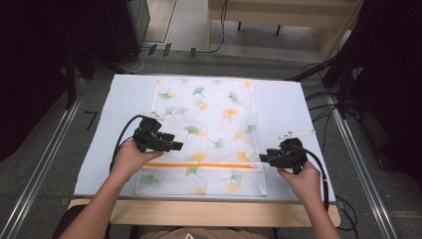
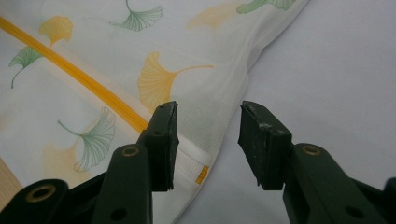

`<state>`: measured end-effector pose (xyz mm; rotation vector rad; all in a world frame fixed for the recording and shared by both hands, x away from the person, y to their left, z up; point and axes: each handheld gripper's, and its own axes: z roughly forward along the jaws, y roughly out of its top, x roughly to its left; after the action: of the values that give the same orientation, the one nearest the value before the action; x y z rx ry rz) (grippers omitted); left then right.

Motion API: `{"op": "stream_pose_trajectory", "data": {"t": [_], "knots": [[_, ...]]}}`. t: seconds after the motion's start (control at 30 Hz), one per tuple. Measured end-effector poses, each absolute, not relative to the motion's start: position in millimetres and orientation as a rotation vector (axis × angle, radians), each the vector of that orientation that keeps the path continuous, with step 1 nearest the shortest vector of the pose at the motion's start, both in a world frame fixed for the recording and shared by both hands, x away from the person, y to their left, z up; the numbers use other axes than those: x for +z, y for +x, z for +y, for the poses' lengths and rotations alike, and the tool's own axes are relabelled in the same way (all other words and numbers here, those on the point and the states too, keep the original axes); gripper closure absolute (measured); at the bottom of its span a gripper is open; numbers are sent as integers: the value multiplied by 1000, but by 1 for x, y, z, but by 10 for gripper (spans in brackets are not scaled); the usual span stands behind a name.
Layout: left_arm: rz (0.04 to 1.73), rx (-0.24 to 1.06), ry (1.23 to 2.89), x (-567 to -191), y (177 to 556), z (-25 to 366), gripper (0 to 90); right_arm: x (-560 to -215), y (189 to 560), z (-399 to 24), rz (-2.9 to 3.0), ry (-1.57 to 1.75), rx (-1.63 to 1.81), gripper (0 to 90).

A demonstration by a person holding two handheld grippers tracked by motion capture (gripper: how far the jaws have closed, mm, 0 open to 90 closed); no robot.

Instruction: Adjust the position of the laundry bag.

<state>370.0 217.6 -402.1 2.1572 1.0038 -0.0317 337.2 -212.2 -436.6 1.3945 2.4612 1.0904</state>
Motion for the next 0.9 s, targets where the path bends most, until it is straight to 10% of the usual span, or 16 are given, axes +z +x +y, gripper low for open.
{"op": "stream_pose_trajectory", "data": {"t": [0.9], "knots": [[896,-95,2203,-409,375,177,417,-454,321,-214,2530,1338,1065,583]]}}
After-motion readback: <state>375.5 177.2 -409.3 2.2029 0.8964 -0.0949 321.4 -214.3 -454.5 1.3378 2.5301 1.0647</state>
